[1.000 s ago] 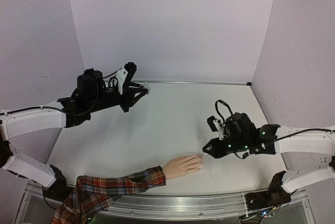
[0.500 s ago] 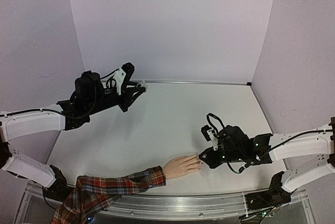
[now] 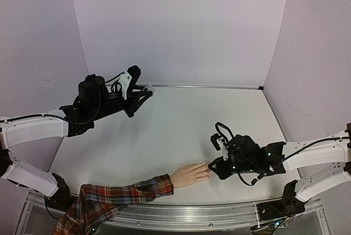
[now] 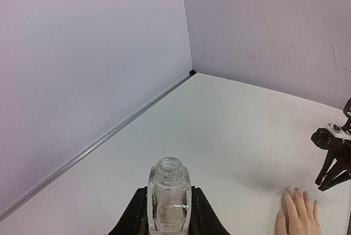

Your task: Paint the nails

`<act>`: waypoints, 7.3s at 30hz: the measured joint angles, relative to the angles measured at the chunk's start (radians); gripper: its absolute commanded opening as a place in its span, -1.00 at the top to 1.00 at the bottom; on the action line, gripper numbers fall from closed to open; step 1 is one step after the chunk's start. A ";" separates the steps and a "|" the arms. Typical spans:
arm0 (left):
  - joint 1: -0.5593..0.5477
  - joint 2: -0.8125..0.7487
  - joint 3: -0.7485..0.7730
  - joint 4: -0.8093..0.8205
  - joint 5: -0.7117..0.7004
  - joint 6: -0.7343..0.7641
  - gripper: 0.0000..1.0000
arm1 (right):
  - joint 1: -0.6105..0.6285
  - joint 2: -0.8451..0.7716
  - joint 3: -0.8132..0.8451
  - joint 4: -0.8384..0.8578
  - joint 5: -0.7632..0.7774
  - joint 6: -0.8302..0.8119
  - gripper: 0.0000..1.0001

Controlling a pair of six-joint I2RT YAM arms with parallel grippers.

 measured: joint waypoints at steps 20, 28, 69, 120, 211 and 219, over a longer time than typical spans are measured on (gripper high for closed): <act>0.000 0.000 0.000 0.000 0.001 0.000 1.00 | 0.005 0.059 -0.006 0.000 -0.003 0.006 1.00; -0.001 0.000 0.000 0.000 0.001 0.000 1.00 | 0.005 0.059 -0.004 0.009 -0.003 0.006 1.00; -0.001 0.000 0.000 0.000 0.016 0.001 1.00 | 0.005 0.090 0.003 0.006 0.064 0.045 1.00; -0.004 0.000 0.000 0.000 0.024 0.011 1.00 | 0.005 0.105 0.022 0.006 0.008 0.035 1.00; -0.006 0.000 0.000 0.000 0.043 0.010 1.00 | 0.005 0.092 0.023 -0.015 0.016 0.090 1.00; -0.006 0.000 0.000 0.000 0.043 0.011 1.00 | 0.005 0.096 0.023 -0.016 0.017 0.091 1.00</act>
